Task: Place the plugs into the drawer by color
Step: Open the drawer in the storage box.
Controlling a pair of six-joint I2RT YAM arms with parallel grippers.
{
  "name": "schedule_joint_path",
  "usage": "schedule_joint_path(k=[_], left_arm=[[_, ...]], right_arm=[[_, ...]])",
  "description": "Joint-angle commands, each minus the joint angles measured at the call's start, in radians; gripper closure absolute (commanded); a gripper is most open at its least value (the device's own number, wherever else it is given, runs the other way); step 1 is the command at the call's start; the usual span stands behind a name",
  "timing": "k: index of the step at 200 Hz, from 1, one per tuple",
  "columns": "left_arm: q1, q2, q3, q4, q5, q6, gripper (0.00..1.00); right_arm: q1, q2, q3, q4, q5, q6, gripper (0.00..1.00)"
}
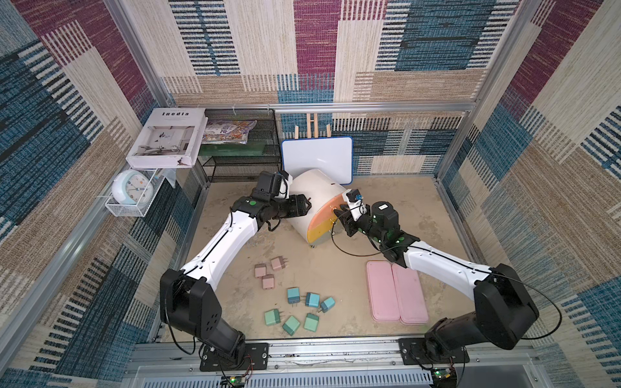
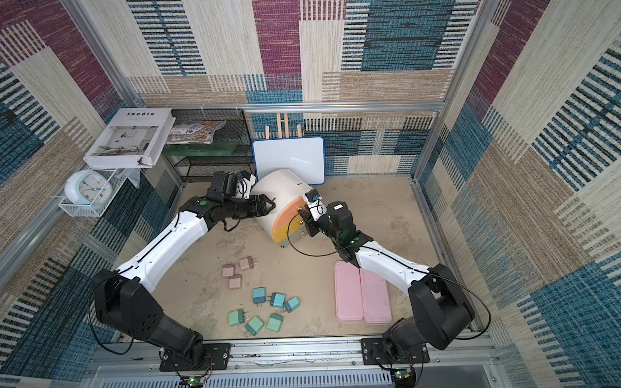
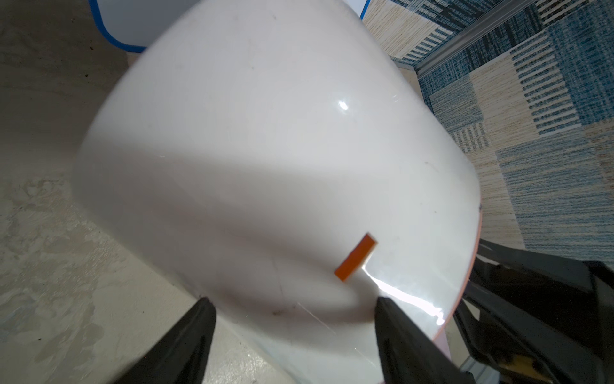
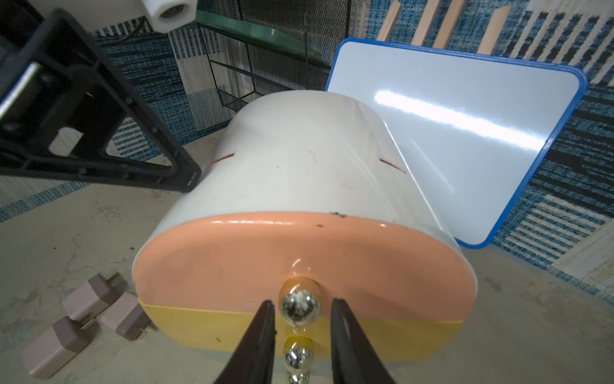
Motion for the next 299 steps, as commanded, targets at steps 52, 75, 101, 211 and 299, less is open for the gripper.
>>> schedule_joint_path(k=[52,75,101,211,299], left_arm=[[0.005,0.003,-0.007,0.001,0.018,0.010,0.21],[0.007,0.003,-0.010,0.002,0.018,0.010,0.21],[0.009,0.005,-0.013,0.005,0.018,0.008,0.21],[0.019,0.010,-0.012,0.014,0.027,0.004,0.21],[0.036,-0.037,0.122,-0.067,-0.035,0.081,0.17]], right_arm=[[0.008,0.039,0.016,0.030,0.016,0.004,0.70],[0.010,0.037,0.017,0.034,0.019,0.006,0.74],[0.011,0.037,0.022,0.029,0.021,0.005,0.79],[0.020,-0.071,-0.079,0.024,0.061,0.016,0.85],[0.020,-0.050,-0.078,0.121,0.064,-0.002,0.69]])
